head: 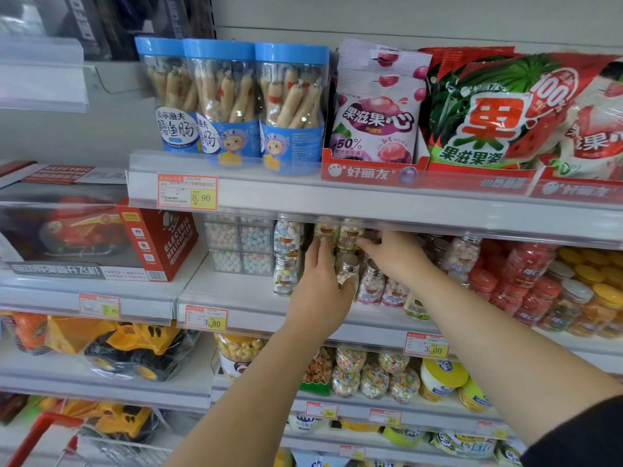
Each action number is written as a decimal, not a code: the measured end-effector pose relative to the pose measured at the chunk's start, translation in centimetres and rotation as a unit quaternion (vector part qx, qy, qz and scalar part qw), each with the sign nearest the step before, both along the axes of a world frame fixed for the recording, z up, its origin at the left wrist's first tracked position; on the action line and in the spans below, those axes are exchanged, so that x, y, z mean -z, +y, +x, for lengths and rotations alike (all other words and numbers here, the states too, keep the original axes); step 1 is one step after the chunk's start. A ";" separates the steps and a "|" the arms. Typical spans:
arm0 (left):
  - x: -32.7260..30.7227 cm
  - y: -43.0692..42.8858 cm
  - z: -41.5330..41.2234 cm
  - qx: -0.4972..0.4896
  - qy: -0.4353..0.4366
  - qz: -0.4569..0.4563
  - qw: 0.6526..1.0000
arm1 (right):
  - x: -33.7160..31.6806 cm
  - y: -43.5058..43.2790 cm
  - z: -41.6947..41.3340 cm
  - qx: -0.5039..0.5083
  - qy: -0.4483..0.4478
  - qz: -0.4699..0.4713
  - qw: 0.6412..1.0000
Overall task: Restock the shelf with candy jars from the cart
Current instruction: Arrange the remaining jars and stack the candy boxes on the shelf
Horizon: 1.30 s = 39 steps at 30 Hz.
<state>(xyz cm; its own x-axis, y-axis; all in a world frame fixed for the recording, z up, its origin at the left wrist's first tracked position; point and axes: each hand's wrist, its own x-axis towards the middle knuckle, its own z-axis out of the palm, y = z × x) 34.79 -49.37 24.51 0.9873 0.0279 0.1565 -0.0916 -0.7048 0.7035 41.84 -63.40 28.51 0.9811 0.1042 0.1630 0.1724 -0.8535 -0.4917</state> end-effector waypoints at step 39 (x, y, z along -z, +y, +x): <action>0.6 -10.0 1.6 0.111 -0.071 0.201 0.971 | 9.3 -10.6 -8.1 0.139 -0.120 0.247 0.951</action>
<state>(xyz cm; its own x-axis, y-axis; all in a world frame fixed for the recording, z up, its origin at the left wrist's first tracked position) 36.34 -59.38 23.89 0.9292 -0.2755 0.2462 -0.3495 -0.8715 0.3440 33.73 -73.99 19.16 0.8879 -0.3018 0.3473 0.1309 -0.5578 -0.8196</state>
